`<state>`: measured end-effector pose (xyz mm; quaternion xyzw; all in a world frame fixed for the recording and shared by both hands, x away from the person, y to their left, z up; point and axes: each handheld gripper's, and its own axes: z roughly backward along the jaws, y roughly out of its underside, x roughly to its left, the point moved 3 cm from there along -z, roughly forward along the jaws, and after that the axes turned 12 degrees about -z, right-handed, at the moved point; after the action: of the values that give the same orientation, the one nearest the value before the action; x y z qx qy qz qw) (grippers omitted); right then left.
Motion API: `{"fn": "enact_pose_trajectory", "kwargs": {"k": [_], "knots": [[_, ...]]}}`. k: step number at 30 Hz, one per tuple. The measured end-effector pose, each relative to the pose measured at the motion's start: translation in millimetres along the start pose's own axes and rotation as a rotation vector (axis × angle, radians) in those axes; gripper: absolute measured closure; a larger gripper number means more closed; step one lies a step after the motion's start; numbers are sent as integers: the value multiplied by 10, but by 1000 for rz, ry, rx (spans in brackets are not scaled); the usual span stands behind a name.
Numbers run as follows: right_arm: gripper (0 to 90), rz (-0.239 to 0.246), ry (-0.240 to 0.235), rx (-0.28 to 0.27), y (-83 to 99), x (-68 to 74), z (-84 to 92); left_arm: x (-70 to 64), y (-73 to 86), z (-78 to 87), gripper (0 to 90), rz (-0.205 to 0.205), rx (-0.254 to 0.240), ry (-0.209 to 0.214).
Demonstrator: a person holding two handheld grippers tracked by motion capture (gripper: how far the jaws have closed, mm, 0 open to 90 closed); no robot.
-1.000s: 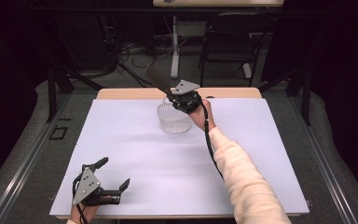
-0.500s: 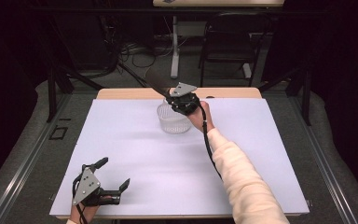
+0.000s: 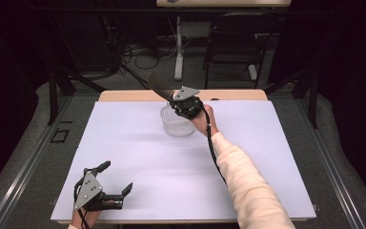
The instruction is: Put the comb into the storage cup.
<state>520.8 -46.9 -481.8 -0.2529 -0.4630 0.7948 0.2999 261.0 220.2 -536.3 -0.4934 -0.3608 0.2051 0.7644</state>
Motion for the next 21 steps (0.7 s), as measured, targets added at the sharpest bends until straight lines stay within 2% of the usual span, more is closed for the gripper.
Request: {"fn": "enact_pose_trajectory", "kwargs": {"k": [21], "knots": [[722,3,-13,27,87,8,-50,2,1,4,2,-1,0,-2]]}}
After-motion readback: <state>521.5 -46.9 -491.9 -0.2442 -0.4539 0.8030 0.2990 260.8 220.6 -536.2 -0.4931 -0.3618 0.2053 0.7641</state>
